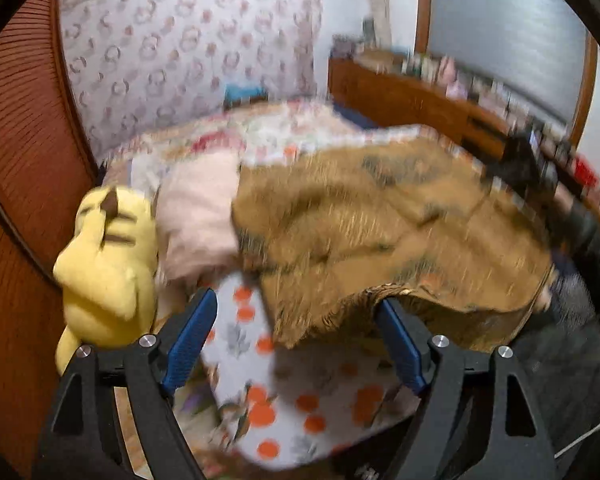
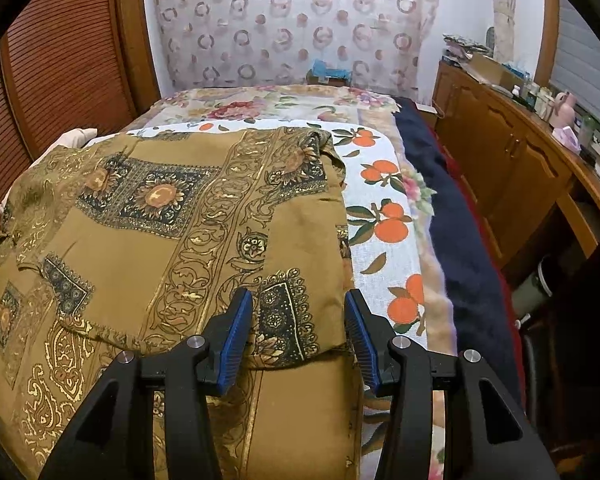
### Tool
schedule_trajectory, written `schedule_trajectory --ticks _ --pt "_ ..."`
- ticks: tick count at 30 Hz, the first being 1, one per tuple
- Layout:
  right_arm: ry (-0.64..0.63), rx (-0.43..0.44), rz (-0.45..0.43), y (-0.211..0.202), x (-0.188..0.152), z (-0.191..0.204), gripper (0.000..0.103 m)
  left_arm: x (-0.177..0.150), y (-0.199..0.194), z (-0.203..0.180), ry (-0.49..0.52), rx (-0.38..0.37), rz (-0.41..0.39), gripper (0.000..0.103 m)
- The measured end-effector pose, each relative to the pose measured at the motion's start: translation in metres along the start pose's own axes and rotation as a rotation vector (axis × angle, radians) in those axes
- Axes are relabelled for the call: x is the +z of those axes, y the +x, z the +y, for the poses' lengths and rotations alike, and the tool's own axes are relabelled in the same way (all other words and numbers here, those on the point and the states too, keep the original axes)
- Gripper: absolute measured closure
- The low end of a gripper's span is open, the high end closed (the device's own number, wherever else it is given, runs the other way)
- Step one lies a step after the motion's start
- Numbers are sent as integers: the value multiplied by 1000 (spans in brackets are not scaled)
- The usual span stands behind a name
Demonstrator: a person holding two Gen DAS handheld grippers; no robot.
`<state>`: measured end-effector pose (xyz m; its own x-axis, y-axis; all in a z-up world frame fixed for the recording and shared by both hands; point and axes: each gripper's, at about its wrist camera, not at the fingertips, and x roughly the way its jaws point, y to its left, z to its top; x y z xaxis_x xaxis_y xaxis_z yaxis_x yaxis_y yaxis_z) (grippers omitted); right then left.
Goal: Fold small clothes
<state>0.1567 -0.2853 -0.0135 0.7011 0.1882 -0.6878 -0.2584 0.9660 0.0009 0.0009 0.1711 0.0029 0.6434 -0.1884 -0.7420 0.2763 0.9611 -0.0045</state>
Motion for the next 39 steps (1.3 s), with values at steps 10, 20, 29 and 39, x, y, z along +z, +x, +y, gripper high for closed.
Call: schedule_trajectory --ticks 10,20,29,39 --pt "-28 18 -16 -3 4 10 53 -62 42 13 -17 28 242 22" --pt "-34 19 -15 -3 6 11 53 -65 16 4 4 -53 230 18" --pt "-40 20 -16 -3 6 12 53 -37 18 15 -79 13 98 18" --pt "-43 17 -22 -7 6 9 53 -10 42 25 -116 26 64 18"
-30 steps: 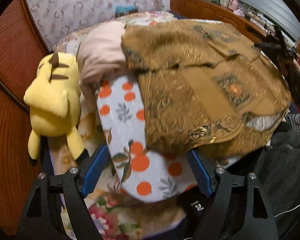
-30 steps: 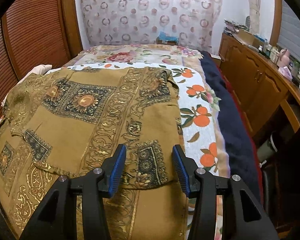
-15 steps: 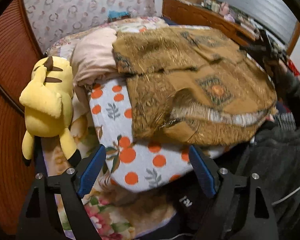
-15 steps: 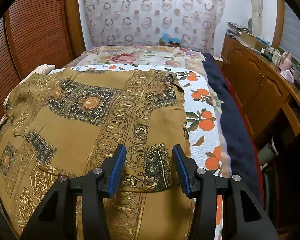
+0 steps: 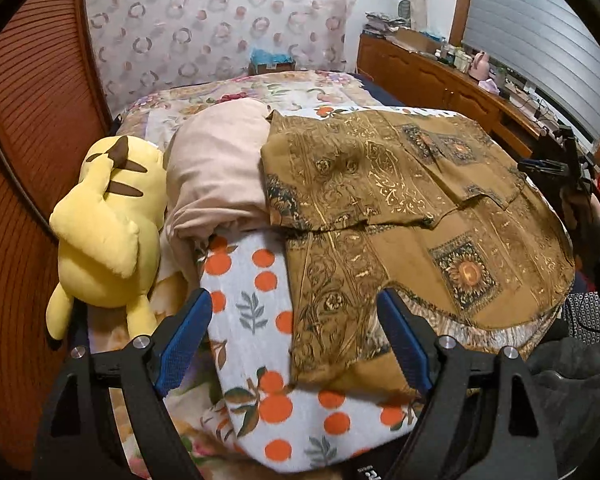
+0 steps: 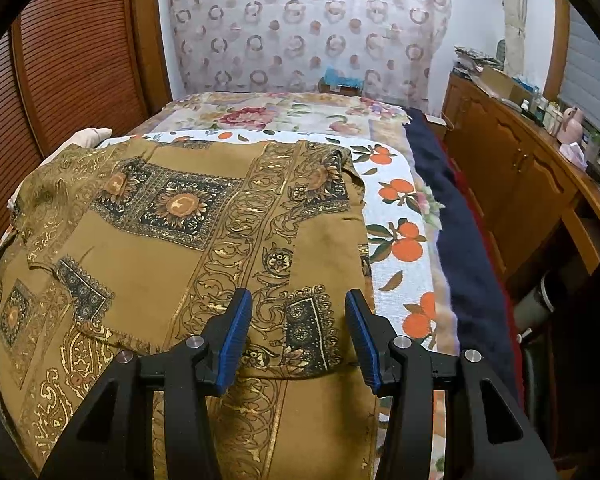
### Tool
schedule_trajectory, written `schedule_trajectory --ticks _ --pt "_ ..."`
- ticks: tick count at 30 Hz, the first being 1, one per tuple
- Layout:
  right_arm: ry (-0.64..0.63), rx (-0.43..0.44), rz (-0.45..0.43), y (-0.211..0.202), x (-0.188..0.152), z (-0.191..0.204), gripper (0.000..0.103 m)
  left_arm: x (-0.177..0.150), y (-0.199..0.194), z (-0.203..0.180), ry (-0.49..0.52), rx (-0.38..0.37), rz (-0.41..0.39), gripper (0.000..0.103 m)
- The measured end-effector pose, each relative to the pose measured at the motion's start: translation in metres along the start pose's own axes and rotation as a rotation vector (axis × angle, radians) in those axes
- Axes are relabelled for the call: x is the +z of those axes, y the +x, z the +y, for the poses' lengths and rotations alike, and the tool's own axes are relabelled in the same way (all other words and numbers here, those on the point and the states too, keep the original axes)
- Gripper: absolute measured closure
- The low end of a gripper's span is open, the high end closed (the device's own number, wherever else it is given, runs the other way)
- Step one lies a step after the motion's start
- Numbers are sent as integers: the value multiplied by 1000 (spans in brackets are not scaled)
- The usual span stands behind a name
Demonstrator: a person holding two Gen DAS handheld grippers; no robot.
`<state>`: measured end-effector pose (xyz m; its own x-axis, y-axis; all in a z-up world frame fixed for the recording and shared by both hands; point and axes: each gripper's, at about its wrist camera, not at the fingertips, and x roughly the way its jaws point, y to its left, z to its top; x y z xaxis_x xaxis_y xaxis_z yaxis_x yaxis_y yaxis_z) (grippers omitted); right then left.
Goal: Fold small clothes
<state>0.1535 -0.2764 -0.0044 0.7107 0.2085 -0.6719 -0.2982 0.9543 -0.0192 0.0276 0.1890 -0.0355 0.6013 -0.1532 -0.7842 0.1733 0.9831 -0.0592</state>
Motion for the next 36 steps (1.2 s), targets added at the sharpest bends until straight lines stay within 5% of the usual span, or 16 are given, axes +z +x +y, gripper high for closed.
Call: schedule_trajectory --ticks 9,13,21,26,31,36 --pt "14 -11 8 5 -1 -5 53 24 25 -5 7 13 -51 19" --pt "27 -16 23 12 0 -11 53 41 49 4 -43 -24 -52 47" --pt "80 -49 48 21 1 -35 53 50 95 15 -115 -1 -16 58" --pt "108 -36 51 25 0 -42 53 47 100 10 -103 -7 -34 83" --pt "116 10 37 27 1 -43 53 52 98 2 -71 -7 -48 86" --pt "62 27 44 30 -2 -31 74 56 107 0 -54 23 -27 86"
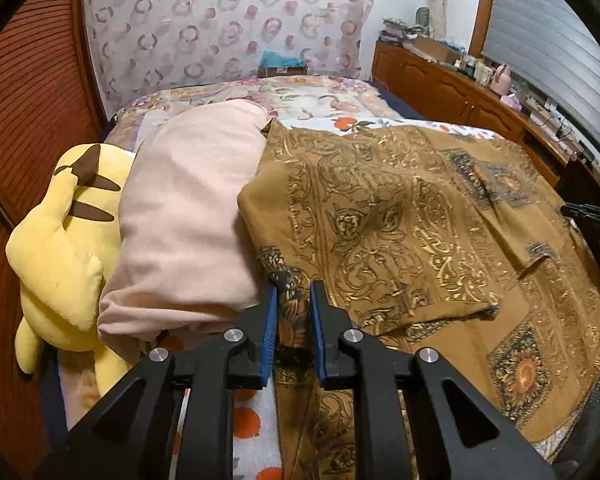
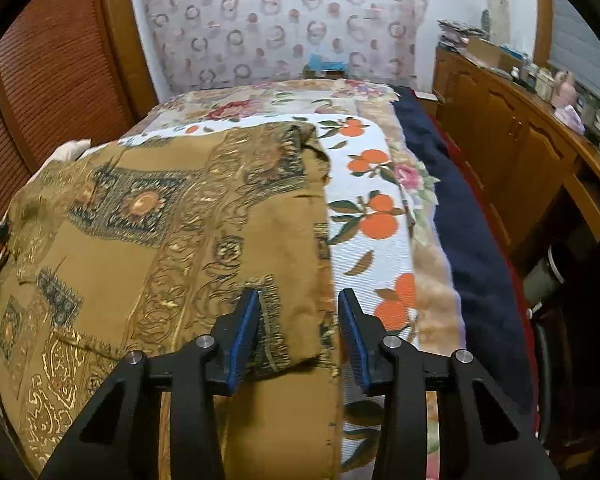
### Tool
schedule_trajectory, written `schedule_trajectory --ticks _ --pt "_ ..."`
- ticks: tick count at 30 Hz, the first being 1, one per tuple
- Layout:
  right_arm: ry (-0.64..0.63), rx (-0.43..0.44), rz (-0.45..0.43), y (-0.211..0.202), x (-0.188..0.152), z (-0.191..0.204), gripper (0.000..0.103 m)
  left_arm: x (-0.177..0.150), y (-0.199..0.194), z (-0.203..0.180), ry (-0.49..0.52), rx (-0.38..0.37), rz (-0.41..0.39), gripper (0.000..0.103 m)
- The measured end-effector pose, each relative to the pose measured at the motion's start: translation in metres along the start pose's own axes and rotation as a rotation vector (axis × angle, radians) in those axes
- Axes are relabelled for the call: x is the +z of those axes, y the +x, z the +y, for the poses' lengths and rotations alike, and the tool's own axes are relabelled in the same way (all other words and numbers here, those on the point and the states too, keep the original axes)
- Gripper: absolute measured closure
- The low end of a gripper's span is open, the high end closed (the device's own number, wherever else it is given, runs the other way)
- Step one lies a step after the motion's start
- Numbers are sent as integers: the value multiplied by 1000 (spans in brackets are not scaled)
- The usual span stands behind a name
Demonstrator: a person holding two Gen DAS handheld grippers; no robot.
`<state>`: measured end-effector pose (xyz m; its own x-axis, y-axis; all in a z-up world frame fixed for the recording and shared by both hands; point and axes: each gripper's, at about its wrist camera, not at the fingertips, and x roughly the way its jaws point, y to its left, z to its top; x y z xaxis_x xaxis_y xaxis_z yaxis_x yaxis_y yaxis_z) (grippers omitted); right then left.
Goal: Fold small clothes
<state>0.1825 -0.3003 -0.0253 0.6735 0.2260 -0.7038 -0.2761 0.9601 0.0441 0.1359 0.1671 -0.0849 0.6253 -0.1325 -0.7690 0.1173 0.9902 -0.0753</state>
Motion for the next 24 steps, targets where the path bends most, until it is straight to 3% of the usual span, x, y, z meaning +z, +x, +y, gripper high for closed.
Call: schedule_trajectory --ticks 1,2,4,9,14,19,24 --pt "-19 -11 -3 0 -1 3 87 0 1 1 -1 -5 0 87" --pt "-38 -27 -10 -2 -3 5 94 0 0 1 0 -8 -10 100" --pt "-61 -36 -28 -7 -5 9 99 -1 -7 -1 -4 -14 -33 100" --pt "-77 -43 -118 -33 -6 17 101 -2 -47 -8 -16 -49 -127 101" --pt "-54 7 -164 -69 -14 22 101 -9 -85 -18 -5 -104 -175 101" --pt "-65 50 -167 -109 -36 22 101 -32 -112 -20 -11 -119 -179 101" --pt "-72 31 -113 -139 -68 10 101 -57 -113 -19 -20 -86 -123 101"
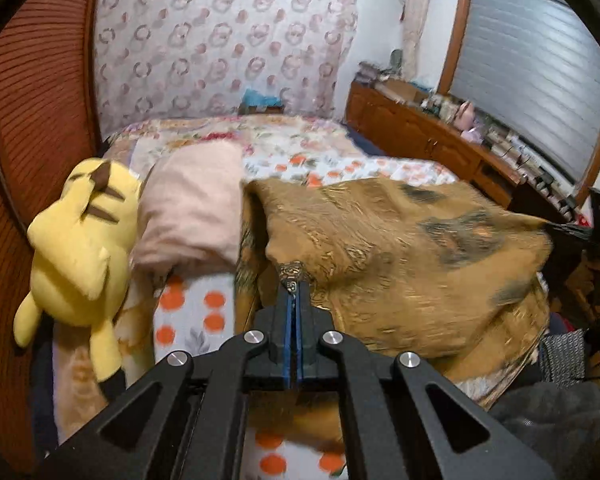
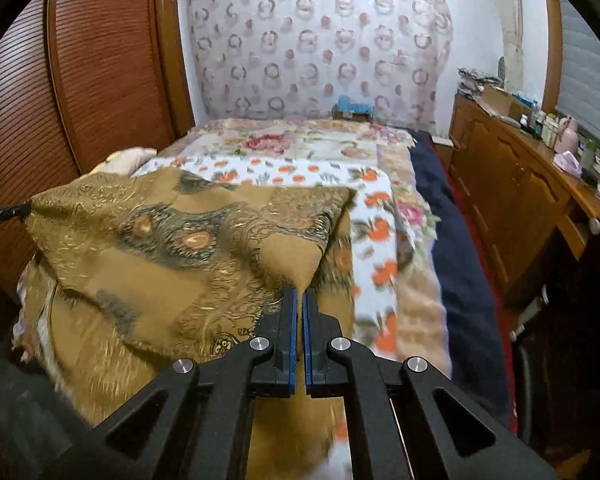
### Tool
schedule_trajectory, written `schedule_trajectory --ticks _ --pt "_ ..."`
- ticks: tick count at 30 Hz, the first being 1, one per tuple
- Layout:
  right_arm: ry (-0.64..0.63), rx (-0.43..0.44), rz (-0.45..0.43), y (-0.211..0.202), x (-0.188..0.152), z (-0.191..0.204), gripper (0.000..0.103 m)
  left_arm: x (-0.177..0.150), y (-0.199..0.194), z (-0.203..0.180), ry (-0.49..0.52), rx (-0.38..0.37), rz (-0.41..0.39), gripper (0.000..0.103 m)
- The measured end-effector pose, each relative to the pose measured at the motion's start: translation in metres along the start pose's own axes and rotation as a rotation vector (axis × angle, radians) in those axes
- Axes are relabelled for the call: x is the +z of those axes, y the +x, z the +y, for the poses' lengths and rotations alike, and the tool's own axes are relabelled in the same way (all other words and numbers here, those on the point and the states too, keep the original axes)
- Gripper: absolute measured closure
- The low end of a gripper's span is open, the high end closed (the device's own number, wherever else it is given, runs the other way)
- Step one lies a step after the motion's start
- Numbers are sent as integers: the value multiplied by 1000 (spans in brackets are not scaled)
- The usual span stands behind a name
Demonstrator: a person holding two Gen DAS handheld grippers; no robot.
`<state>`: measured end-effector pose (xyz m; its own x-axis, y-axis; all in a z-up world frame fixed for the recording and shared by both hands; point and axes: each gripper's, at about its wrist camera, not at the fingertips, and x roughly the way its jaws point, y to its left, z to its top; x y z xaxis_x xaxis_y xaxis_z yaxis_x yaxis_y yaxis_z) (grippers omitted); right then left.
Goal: Fold small clothes
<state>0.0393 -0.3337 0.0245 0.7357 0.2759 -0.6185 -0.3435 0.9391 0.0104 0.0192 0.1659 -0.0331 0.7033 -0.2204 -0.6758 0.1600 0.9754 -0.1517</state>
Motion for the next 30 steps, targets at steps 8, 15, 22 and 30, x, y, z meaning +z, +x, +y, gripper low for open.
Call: schedule_trajectory --ticks 8,15,22,30 --pt "-12 -25 77 21 -12 -9 76 -14 30 4 48 67 109 61" --pt "-9 -6 33 78 39 -21 40 38 64 -4 98 57 78 35" --pt "29 7 98 169 65 -26 40 89 147 6 108 104 156 33" --pt "47 7 152 209 80 -40 40 95 195 24 67 106 233 32"
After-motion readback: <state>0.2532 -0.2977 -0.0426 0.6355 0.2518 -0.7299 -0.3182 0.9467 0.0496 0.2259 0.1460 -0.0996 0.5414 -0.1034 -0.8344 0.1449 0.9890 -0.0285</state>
